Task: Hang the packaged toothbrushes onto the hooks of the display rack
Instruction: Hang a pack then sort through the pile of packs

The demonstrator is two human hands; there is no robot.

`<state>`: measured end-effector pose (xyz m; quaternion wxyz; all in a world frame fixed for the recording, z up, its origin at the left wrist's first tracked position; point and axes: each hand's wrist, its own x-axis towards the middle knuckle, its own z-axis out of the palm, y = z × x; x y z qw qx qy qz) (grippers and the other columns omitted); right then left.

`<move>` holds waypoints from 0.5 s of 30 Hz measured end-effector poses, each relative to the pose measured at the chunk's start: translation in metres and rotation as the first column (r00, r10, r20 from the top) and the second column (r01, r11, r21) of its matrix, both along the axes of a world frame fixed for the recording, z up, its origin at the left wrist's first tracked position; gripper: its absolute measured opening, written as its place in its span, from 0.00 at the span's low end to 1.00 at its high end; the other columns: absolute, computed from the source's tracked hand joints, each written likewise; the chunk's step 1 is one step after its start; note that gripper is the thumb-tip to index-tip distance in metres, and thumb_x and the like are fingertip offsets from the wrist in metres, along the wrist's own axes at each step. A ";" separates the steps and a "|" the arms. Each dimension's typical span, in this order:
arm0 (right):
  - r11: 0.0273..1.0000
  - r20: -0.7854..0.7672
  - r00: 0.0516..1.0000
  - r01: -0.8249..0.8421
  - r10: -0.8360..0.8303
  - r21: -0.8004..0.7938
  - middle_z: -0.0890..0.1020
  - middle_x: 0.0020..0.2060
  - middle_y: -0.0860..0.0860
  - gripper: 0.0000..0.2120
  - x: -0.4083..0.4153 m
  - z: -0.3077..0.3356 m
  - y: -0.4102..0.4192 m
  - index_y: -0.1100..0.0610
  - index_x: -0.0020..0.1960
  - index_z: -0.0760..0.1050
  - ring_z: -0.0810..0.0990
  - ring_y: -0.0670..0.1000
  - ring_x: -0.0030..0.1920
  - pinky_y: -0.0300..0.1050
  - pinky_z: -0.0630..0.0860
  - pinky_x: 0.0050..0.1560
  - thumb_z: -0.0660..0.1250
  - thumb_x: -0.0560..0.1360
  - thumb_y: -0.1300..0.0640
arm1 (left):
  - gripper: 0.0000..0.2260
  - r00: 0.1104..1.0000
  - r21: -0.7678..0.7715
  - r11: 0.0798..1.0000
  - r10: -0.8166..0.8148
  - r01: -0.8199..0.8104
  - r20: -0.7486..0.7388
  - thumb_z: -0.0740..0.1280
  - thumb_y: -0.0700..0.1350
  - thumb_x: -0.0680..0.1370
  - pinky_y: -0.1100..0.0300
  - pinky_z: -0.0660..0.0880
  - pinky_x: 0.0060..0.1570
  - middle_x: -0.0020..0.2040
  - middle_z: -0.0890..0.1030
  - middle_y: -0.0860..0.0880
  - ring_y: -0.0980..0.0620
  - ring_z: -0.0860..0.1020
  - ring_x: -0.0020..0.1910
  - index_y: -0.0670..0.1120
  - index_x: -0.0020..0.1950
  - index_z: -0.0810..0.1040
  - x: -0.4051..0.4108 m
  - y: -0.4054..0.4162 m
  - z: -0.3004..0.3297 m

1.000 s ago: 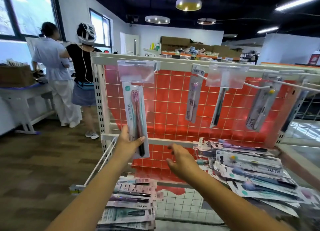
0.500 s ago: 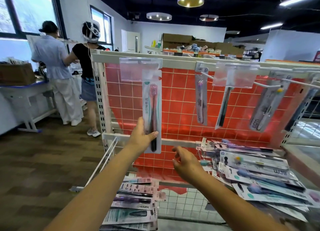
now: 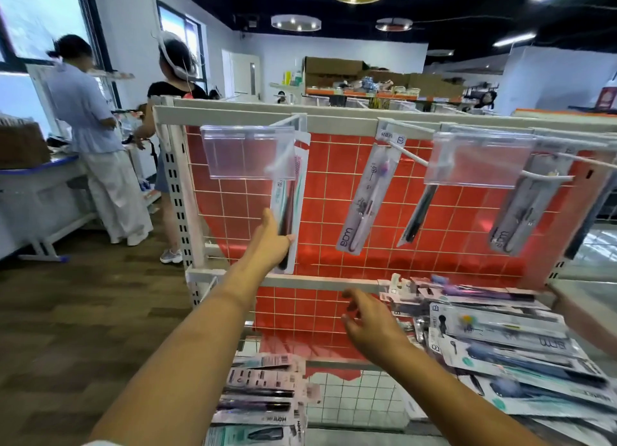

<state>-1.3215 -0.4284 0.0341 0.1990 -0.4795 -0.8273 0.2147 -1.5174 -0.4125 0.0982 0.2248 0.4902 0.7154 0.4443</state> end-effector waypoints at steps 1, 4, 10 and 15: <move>1.000 0.001 1.000 0.001 -0.001 -0.007 0.75 0.59 0.50 0.19 0.001 -0.001 0.001 0.53 0.68 0.65 0.74 0.48 0.58 0.43 0.73 0.60 0.61 0.78 0.56 | 0.21 1.000 -0.008 1.000 -0.003 0.003 0.003 0.62 0.40 0.79 0.59 0.74 0.43 0.59 0.73 0.40 0.47 0.74 0.46 0.42 0.67 0.56 -0.001 0.005 0.002; 0.999 -0.006 1.000 0.012 -0.012 -0.035 0.75 0.59 0.50 0.19 0.006 -0.001 0.003 0.53 0.68 0.65 0.74 0.48 0.58 0.42 0.74 0.58 0.62 0.78 0.57 | 0.20 0.999 -0.039 0.999 -0.019 0.021 0.046 0.63 0.39 0.78 0.52 0.77 0.48 0.59 0.74 0.40 0.45 0.75 0.48 0.43 0.66 0.58 -0.004 0.020 0.005; 0.999 -0.066 0.997 0.029 -0.031 -0.036 0.73 0.49 0.45 0.16 0.024 0.000 0.003 0.54 0.65 0.68 0.74 0.45 0.51 0.36 0.70 0.51 0.62 0.78 0.60 | 0.27 0.996 -0.072 0.997 -0.034 0.040 0.087 0.63 0.40 0.79 0.58 0.72 0.43 0.57 0.75 0.43 0.46 0.75 0.48 0.44 0.73 0.52 -0.009 0.038 0.011; 1.000 -0.079 0.997 0.023 -0.025 -0.021 0.76 0.50 0.45 0.14 0.039 -0.001 0.003 0.52 0.63 0.69 0.75 0.46 0.52 0.39 0.75 0.52 0.62 0.78 0.58 | 0.30 0.994 -0.090 0.995 -0.036 0.045 0.105 0.62 0.41 0.79 0.66 0.64 0.27 0.38 0.65 0.54 0.58 0.64 0.33 0.44 0.75 0.47 -0.007 0.044 0.012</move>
